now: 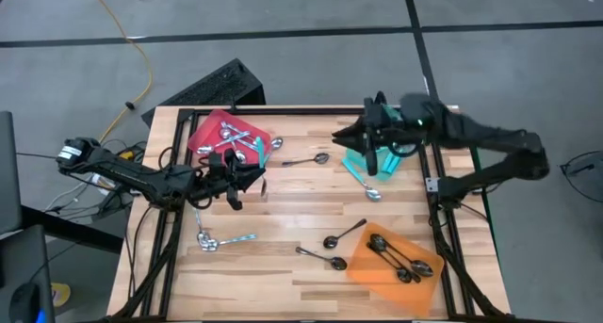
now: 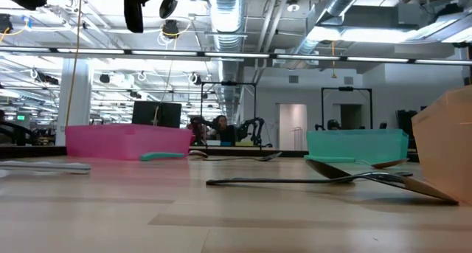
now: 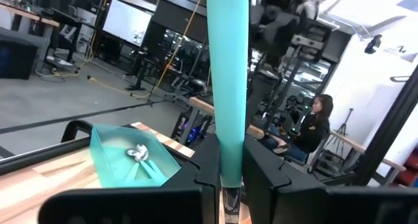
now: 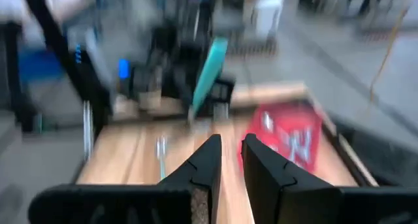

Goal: Sort silverware by color (type)
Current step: Put the blue spoon into the blue bin

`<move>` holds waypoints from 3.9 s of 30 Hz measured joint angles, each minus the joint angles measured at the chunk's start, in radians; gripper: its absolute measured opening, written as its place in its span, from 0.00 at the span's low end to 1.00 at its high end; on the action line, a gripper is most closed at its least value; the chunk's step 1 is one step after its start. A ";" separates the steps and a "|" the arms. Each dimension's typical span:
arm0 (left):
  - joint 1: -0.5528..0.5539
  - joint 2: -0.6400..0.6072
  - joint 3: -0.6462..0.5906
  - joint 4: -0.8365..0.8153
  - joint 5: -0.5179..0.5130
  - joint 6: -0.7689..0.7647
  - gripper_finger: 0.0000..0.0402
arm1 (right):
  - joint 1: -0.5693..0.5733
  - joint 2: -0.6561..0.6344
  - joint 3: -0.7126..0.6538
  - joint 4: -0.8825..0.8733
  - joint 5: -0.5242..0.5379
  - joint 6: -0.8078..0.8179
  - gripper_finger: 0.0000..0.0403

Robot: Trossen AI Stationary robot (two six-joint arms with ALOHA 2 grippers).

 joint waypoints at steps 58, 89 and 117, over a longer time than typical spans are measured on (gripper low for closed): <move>0.081 0.109 0.028 -0.027 0.149 0.003 0.05 | 0.049 0.527 -0.136 0.866 -0.143 0.294 0.20; 0.169 0.072 0.296 -0.663 0.280 -0.005 0.52 | -0.036 0.304 -0.137 0.574 -0.140 0.323 0.21; 0.202 -0.233 0.226 -0.740 0.103 0.028 0.52 | -0.341 -0.452 -0.448 -0.032 0.209 0.467 0.21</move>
